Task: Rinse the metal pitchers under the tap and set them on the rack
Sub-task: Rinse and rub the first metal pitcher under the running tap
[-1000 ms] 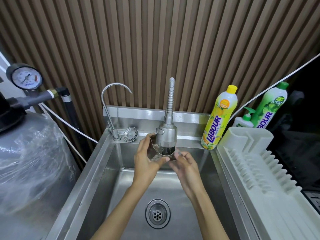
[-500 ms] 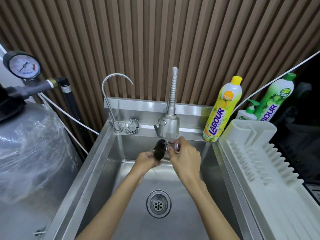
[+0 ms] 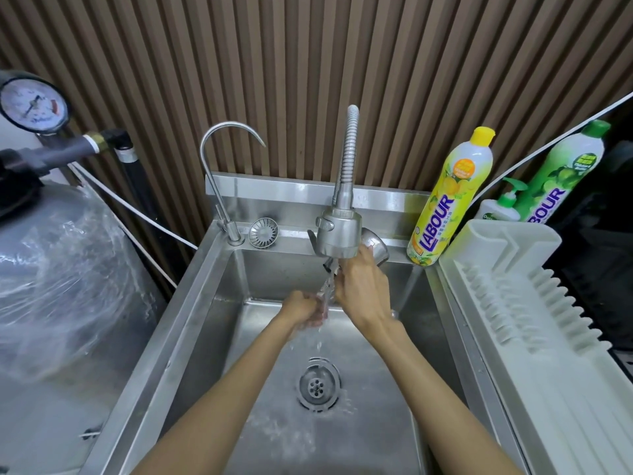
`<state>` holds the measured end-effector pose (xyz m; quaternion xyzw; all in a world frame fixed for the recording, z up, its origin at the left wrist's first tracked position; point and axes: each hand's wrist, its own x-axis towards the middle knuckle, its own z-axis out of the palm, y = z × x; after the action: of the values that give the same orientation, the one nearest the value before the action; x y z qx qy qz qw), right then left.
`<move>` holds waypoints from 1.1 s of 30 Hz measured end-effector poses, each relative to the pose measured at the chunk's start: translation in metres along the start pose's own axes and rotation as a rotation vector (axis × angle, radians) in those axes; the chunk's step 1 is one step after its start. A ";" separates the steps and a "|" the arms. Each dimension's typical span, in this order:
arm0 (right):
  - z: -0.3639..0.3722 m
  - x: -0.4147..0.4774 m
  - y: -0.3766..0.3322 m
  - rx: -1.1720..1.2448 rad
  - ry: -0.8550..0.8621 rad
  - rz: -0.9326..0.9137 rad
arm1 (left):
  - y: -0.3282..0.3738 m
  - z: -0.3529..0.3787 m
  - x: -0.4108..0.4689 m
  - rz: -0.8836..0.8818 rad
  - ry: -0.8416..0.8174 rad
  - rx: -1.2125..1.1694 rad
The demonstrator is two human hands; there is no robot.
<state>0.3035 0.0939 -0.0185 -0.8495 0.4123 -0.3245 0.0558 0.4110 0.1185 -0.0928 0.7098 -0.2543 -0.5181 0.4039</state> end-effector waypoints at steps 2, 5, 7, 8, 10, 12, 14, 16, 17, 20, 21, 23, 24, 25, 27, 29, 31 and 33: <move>0.001 0.001 0.005 -0.030 0.019 -0.070 | 0.001 0.002 0.000 0.004 -0.019 0.010; 0.003 0.003 0.014 0.024 0.011 -0.075 | 0.006 0.005 -0.002 0.050 -0.063 -0.021; 0.008 0.002 0.024 0.133 -0.008 0.003 | 0.013 0.005 -0.009 0.085 -0.124 -0.081; 0.009 0.000 0.028 0.216 -0.003 0.042 | 0.017 0.006 -0.013 0.101 -0.148 -0.128; 0.005 -0.005 0.032 0.425 0.028 0.152 | 0.023 0.005 -0.023 0.138 -0.162 -0.230; -0.002 -0.012 0.033 0.654 0.011 0.333 | 0.025 0.004 -0.034 0.210 -0.118 -0.309; -0.003 -0.020 0.036 0.932 -0.012 0.489 | 0.023 0.005 -0.041 0.317 -0.056 -0.349; -0.002 -0.027 0.035 1.153 -0.002 0.586 | 0.018 0.008 -0.047 0.408 -0.012 -0.396; -0.001 -0.029 0.034 1.245 0.012 0.614 | 0.016 0.011 -0.051 0.452 0.003 -0.409; 0.000 -0.031 0.025 1.466 0.044 0.673 | 0.011 0.016 -0.057 0.529 0.091 -0.401; -0.001 -0.032 0.021 1.505 0.047 0.680 | 0.011 0.016 -0.057 0.539 0.118 -0.398; -0.002 -0.034 0.018 1.558 0.052 0.690 | 0.012 0.013 -0.059 0.548 0.162 -0.388; -0.003 -0.034 0.017 1.579 0.050 0.693 | 0.013 0.011 -0.061 0.572 0.184 -0.365; -0.004 -0.034 0.017 1.596 0.046 0.695 | 0.015 0.010 -0.063 0.608 0.209 -0.325; -0.006 -0.036 0.018 1.609 0.026 0.699 | 0.017 0.008 -0.067 0.674 0.259 -0.197; -0.009 -0.037 0.017 1.582 -0.008 0.713 | 0.021 0.007 -0.074 0.732 0.293 -0.093; -0.012 -0.039 0.017 1.542 -0.026 0.737 | 0.023 0.006 -0.077 0.781 0.321 -0.022; -0.019 -0.039 0.016 1.475 -0.035 0.750 | 0.023 0.005 -0.079 0.798 0.345 0.017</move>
<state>0.2639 0.1153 -0.0295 -0.4058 0.3487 -0.4583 0.7097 0.3813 0.1663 -0.0322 0.6354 -0.4418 -0.1929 0.6032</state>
